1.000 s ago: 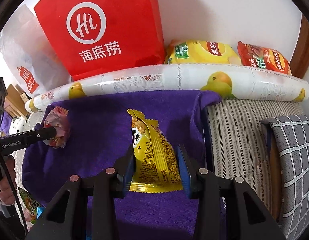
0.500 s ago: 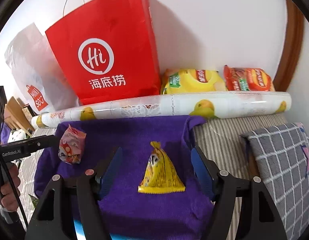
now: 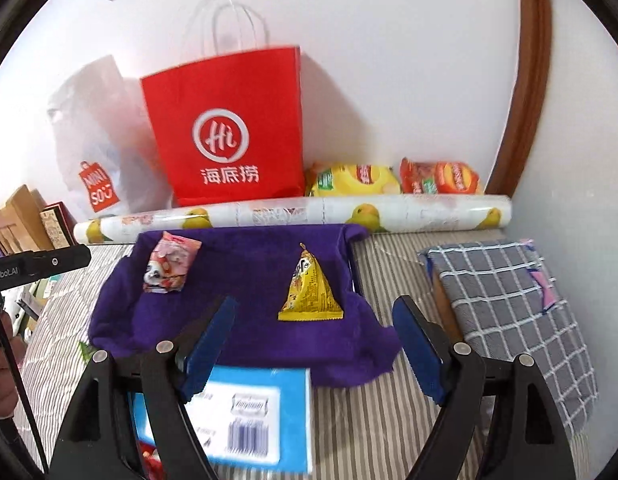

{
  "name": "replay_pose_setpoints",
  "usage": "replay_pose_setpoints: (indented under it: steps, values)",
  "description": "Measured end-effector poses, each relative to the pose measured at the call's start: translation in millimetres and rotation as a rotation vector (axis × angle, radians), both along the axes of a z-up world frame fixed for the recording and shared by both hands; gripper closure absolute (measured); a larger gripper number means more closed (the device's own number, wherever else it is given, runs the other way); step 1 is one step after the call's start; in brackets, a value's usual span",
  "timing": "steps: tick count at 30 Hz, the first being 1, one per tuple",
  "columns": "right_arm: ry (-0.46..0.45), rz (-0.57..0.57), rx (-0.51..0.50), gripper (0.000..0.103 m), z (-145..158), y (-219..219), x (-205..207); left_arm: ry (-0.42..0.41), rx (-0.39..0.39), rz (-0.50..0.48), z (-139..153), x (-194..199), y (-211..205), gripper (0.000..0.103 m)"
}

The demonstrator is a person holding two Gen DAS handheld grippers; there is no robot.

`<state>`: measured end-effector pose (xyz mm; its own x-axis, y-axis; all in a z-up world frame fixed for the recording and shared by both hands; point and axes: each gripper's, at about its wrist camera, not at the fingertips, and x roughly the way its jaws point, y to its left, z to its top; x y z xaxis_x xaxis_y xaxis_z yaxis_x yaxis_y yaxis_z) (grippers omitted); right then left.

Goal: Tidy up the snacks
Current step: 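Open both grippers to drop the bags onto the purple towel, then lower the right gripper to the white sachet and grasp it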

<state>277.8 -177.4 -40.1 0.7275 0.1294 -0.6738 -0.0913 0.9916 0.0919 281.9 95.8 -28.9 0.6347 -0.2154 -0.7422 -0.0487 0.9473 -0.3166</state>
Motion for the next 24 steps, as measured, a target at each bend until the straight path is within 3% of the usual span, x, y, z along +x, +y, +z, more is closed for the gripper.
replay_pose_setpoints:
  steps: [4, 7, 21, 24]
  values:
    - [-0.030, -0.005, -0.014, 0.022, 9, 5, -30, -0.020, 0.010, -0.002, 7, -31, 1, 0.043]
    - [-0.019, 0.012, 0.031, 0.022, 8, 5, -50, -0.032, 0.016, -0.010, 8, -53, 0, 0.043]
    - [0.061, 0.064, 0.144, 0.022, -25, 14, -109, 0.016, 0.023, 0.052, -13, -117, 15, 0.039]
    - [0.067, 0.079, 0.134, 0.028, -32, 19, -119, 0.019, 0.025, 0.056, -17, -125, 17, 0.039]
